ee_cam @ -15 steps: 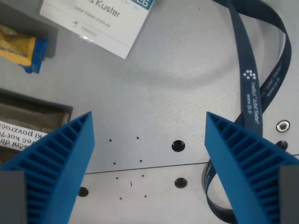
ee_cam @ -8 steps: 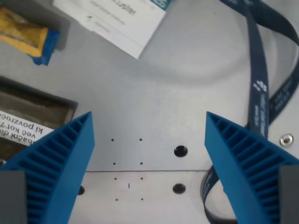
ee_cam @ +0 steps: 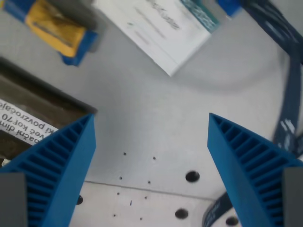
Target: Move above the blue bag
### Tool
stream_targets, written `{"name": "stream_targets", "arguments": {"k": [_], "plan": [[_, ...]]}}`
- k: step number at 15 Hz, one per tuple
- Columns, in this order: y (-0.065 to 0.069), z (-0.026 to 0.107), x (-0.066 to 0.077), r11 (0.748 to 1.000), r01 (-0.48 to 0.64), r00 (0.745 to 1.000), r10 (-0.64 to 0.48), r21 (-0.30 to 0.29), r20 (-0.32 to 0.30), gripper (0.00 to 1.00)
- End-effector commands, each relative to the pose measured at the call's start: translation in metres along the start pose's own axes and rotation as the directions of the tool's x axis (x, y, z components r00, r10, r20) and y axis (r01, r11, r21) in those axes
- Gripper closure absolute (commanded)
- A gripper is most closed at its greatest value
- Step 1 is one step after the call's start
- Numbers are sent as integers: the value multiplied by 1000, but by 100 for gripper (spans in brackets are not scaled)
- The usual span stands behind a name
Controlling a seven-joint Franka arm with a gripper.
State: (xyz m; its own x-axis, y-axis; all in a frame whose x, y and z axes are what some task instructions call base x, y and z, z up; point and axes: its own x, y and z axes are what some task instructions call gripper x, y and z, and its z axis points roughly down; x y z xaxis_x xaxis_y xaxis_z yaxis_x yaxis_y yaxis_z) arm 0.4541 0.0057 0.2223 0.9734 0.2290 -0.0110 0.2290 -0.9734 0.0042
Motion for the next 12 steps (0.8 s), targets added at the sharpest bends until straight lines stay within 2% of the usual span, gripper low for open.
{"name": "stream_targets", "arguments": {"k": [1, 6, 12], "plan": [[-9, 6, 11, 941, 333, 943, -332, 58, -29, 0], [-34, 21, 27, 871, 485, 875, -484, 77, -30, 0], [-62, 40, 46, 756, 648, 761, -647, 87, -53, 0]]}}
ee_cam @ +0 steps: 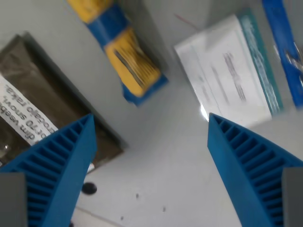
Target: Move above the blue bag
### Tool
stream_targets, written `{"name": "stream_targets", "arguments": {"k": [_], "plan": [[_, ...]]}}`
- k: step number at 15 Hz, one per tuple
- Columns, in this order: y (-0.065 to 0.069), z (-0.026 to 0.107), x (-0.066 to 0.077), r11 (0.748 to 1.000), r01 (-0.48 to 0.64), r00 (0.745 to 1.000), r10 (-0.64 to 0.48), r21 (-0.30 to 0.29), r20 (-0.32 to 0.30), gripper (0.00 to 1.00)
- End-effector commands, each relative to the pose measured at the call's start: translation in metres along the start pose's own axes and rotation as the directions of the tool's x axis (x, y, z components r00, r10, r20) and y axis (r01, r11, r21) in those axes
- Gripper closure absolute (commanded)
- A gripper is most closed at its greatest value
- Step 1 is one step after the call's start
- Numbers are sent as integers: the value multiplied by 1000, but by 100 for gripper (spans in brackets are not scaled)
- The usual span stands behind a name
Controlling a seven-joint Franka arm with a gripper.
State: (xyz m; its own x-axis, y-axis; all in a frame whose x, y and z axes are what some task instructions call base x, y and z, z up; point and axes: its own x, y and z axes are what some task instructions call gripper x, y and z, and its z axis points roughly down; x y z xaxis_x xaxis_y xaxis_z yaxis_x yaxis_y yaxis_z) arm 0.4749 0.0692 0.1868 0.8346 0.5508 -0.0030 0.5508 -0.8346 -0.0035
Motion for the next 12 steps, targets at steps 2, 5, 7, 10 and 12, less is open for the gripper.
{"name": "stream_targets", "arguments": {"k": [2, 5, 7, 10, 12], "plan": [[-6, 10, 20, 911, 404, 915, -401, 83, -55, 0], [-14, 18, 32, 881, 467, 884, -463, 75, -63, 0], [-18, 22, 39, 867, 493, 870, -489, 70, -65, 0], [-22, 28, 48, 861, 505, 863, -501, 68, -61, 0], [-24, 32, 53, 861, 505, 863, -502, 64, -59, 0]]}}
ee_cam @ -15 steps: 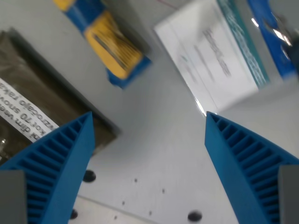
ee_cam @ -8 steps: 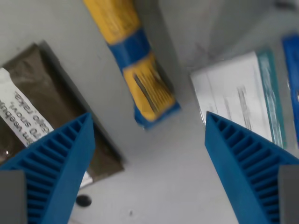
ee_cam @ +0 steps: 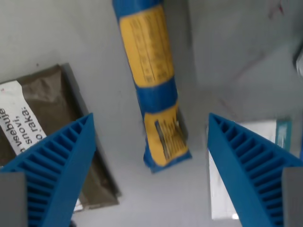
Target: Move above the blue bag
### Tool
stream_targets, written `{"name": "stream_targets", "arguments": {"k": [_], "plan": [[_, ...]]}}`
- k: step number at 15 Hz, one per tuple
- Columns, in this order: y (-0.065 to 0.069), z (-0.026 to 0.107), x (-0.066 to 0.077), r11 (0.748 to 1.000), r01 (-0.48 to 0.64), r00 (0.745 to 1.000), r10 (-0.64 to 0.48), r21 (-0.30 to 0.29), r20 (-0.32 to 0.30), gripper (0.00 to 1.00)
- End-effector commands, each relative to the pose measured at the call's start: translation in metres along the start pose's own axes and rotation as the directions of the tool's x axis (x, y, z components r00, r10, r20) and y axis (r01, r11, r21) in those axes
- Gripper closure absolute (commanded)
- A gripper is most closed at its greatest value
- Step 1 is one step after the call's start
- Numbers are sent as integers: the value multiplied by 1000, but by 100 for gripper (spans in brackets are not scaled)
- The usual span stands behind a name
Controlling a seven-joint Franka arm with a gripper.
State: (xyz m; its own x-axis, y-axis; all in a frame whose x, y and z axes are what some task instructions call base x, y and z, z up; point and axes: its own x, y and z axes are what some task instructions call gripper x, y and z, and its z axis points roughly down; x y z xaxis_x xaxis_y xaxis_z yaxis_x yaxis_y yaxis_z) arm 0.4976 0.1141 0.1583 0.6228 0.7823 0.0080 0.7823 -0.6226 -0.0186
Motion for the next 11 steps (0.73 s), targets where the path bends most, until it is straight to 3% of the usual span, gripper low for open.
{"name": "stream_targets", "arguments": {"k": [1, 11], "plan": [[4, 5, 11, 977, 206, 978, -203, 51, -45, 0], [6, 10, 19, 990, 130, 991, -129, 45, -31, 0]]}}
